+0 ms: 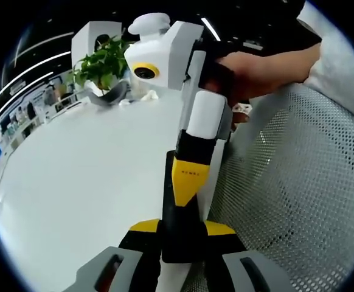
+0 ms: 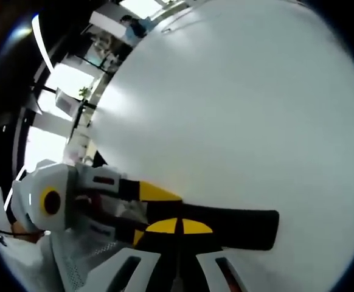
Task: Press the specified remote control buttons in sequence, fully releasing each button before pressing the next.
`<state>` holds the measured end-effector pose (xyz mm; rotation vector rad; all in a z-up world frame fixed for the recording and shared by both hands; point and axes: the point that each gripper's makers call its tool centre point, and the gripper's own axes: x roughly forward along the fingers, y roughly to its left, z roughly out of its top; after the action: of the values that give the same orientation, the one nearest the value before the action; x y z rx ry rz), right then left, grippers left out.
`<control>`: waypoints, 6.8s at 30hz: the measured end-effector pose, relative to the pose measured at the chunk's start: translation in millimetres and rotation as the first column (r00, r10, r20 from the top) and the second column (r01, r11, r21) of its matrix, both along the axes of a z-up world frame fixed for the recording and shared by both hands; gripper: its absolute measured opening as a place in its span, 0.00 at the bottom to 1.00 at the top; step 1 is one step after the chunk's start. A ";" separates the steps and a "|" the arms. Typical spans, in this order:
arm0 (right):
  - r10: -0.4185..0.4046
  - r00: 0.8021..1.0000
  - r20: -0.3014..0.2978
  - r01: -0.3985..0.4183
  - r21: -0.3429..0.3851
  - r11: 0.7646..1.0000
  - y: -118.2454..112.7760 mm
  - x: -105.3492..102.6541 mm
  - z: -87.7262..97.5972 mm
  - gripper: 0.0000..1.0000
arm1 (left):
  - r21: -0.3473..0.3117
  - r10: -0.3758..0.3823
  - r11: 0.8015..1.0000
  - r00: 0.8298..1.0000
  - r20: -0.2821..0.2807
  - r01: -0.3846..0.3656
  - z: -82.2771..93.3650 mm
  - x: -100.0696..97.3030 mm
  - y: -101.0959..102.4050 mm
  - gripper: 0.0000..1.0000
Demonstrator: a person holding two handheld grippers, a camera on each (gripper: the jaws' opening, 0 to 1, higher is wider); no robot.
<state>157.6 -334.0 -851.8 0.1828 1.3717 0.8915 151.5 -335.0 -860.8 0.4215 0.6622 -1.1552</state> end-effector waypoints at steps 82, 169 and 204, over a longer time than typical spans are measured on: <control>-0.309 0.747 0.589 0.189 0.258 0.947 -28.4 83.9 101.1 0.00 | 0.028 0.011 1.000 1.000 0.008 -0.011 0.1 0.2 -0.5 0.25; -0.410 0.241 0.880 0.397 0.296 0.869 -117.0 96.5 169.6 0.99 | 0.046 0.013 0.999 1.000 0.002 -0.013 1.1 18.5 8.3 0.25; -0.416 0.286 0.863 0.386 0.293 0.875 -114.1 97.4 163.0 0.99 | 0.209 -0.075 0.975 0.997 -0.031 0.079 -0.7 65.5 26.5 0.25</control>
<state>254.9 -448.1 -688.8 0.0237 0.1917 0.4053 217.0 -308.5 -861.5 0.6184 0.7974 -1.1690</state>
